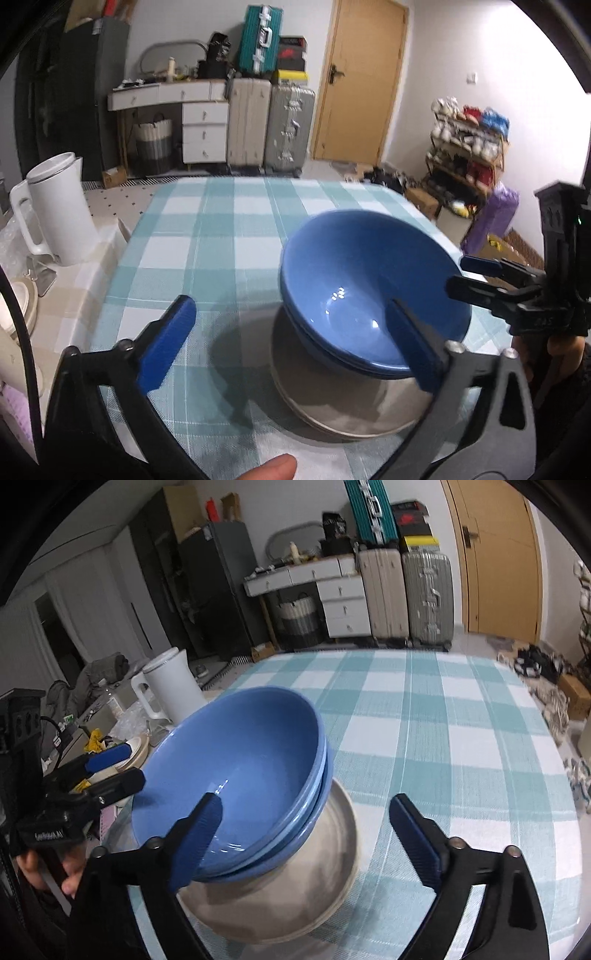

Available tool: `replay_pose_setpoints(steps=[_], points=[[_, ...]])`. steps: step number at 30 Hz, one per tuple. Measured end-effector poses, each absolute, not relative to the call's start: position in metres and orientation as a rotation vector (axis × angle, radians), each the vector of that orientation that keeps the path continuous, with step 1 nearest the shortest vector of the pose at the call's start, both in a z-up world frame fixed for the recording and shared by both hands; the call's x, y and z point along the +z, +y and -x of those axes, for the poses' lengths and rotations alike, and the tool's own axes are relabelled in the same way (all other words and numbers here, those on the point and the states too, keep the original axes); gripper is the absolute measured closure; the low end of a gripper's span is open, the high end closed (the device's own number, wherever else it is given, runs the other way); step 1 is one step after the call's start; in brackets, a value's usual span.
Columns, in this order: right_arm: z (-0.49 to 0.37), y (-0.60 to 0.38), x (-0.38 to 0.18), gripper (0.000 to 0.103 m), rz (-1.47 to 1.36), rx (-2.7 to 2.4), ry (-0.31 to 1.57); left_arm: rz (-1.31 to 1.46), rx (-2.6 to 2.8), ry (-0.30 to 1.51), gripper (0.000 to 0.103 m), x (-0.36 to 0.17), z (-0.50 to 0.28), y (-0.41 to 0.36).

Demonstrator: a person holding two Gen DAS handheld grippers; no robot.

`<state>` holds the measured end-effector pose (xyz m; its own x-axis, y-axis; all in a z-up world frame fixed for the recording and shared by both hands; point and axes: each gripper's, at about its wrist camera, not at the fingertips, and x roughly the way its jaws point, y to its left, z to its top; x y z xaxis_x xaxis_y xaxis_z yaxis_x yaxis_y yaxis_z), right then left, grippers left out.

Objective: Organize plates and bowls

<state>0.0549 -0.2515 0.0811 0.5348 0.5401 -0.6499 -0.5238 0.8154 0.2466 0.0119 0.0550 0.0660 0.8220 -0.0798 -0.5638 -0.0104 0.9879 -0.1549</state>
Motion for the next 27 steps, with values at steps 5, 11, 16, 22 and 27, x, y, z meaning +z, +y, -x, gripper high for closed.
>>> replay_pose_setpoints(steps=[5, 11, 16, 22, 27], points=[[-0.045, -0.271, 0.087, 0.001, -0.049, 0.678, 0.644, 0.159, -0.009, 0.546, 0.0, 0.063, 0.001, 0.068], [-0.027, -0.283, 0.086, 0.001, -0.027, 0.744, 0.542, 0.166, -0.022, 0.494, 0.0, 0.056, 0.014, 0.076], [-0.012, -0.283, 0.077, 0.001, 0.033, 0.764, 0.488, 0.136, -0.028, 0.471, 0.0, 0.045, 0.021, 0.074], [0.0, -0.289, 0.069, 0.001, 0.008, 0.801, 0.427, 0.126, -0.043, 0.42, 0.0, 0.032, 0.02, 0.069], [0.003, -0.292, 0.062, 0.001, 0.03, 0.795, 0.419, 0.147, -0.045, 0.395, 0.0, 0.026, 0.021, 0.072]])
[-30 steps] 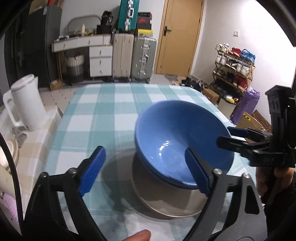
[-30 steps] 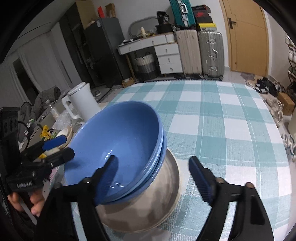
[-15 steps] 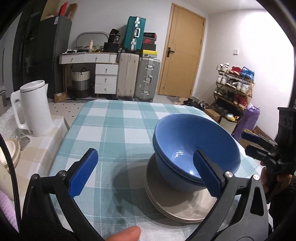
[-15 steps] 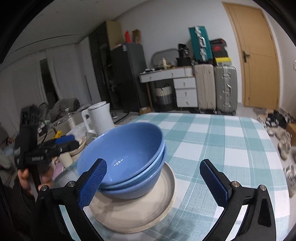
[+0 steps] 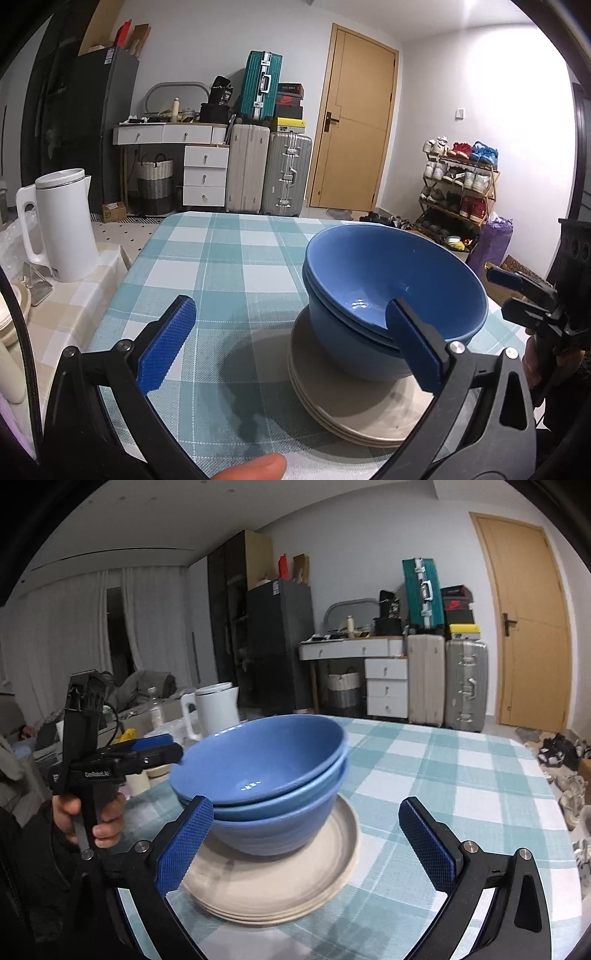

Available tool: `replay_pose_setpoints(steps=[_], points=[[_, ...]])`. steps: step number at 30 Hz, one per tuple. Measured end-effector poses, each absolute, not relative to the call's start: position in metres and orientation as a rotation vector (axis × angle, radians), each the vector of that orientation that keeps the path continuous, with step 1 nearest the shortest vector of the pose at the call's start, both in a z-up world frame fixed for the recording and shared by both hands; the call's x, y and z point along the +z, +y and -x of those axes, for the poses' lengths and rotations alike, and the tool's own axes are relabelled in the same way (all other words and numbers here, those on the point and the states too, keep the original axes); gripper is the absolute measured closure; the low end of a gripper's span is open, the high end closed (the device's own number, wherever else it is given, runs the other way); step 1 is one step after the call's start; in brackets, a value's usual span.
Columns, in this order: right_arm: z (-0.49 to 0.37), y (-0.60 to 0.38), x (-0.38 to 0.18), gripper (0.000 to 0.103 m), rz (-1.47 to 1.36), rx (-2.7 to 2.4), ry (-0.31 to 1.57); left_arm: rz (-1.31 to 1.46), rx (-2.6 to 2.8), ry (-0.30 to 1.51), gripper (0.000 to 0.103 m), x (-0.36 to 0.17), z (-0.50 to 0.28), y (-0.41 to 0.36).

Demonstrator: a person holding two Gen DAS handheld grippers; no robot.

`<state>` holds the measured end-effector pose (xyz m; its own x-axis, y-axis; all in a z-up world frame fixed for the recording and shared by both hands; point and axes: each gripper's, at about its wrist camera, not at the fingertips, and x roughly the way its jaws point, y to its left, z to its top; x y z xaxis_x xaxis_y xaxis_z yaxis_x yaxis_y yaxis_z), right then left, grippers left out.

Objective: Organize plates and bowls

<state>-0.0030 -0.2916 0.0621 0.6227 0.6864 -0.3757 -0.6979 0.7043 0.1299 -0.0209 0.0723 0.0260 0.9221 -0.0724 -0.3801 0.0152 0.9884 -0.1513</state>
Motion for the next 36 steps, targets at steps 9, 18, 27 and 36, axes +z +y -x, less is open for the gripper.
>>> replay_pose_setpoints(steps=[9, 18, 27, 36], points=[[0.004, -0.306, 0.055, 0.001, -0.015, 0.785, 0.408, 0.134, -0.012, 0.372, 0.0, 0.02, 0.031, 0.086], [0.008, -0.303, 0.049, 0.001, 0.011, 0.8, 0.399, 0.101, -0.005, 0.369, 0.0, 0.009, 0.031, 0.088], [0.014, -0.304, 0.05, 0.001, 0.013, 0.798, 0.366, 0.109, -0.005, 0.367, 0.0, 0.008, 0.03, 0.089], [0.02, -0.301, 0.049, 0.001, 0.049, 0.801, 0.354, 0.103, -0.009, 0.362, 0.0, 0.009, 0.032, 0.086]])
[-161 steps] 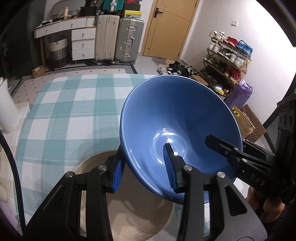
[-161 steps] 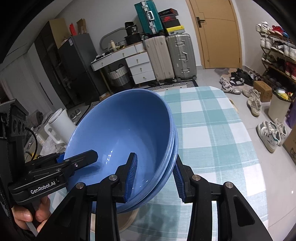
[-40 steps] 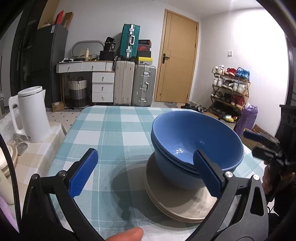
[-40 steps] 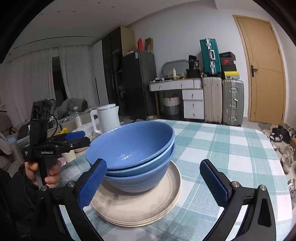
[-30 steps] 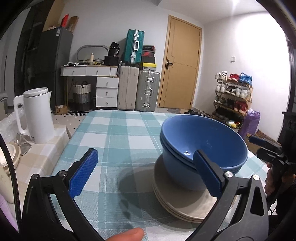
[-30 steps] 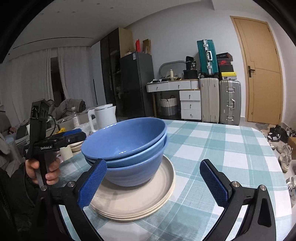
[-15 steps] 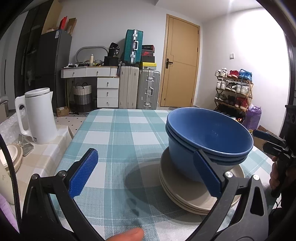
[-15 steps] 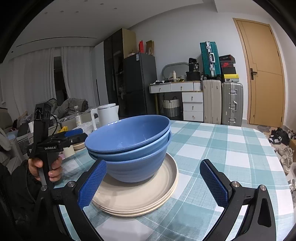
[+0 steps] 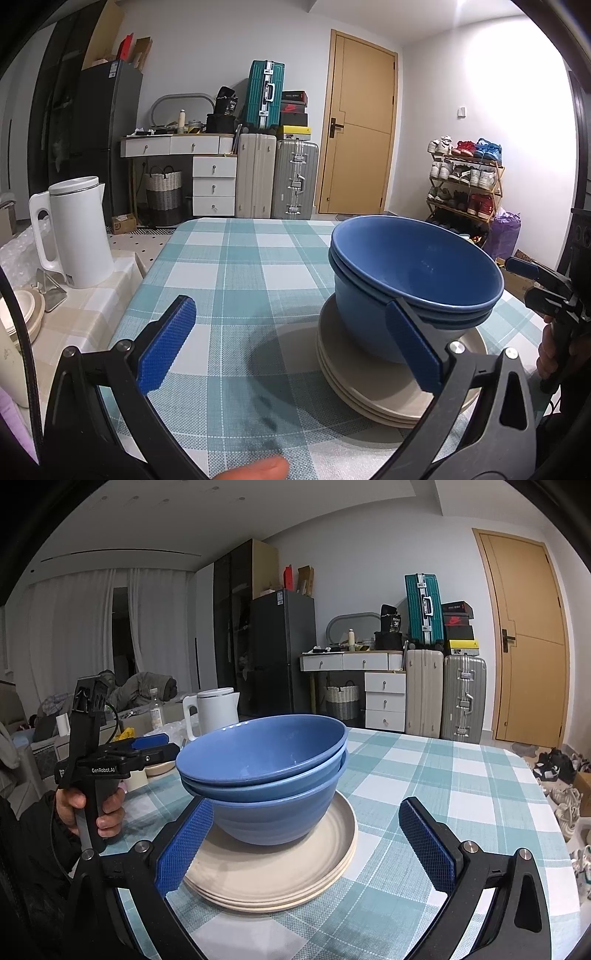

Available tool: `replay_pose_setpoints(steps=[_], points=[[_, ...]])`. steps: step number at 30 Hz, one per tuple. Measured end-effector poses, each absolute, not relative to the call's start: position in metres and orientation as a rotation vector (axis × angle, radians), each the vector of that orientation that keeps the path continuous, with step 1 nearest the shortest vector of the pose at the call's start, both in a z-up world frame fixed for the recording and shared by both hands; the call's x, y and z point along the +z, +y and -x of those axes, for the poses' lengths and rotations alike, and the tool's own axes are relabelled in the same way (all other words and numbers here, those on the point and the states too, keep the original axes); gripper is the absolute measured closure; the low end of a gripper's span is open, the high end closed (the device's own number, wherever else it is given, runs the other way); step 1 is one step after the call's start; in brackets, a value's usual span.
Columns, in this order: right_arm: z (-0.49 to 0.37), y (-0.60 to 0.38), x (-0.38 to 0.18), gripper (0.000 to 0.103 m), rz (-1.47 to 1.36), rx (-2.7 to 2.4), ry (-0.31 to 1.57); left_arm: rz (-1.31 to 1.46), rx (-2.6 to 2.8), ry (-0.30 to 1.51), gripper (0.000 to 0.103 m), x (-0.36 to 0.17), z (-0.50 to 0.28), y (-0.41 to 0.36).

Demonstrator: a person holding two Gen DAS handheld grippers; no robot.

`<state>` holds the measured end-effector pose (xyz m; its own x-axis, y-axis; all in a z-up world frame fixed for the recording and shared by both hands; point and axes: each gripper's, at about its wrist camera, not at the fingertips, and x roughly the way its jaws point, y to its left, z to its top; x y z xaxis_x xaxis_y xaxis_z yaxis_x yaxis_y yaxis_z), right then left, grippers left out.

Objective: Organize plates and bowls

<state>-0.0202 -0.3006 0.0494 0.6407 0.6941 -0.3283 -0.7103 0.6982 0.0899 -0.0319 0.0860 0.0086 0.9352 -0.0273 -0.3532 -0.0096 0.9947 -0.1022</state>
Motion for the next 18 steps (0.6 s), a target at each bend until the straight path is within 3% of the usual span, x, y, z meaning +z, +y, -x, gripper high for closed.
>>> replay_pose_setpoints(steps=[18], points=[[0.0199, -0.3004, 0.0496, 0.001, 0.039, 0.802, 0.354, 0.103, -0.01, 0.362, 0.0, 0.0084, 0.0319, 0.086]])
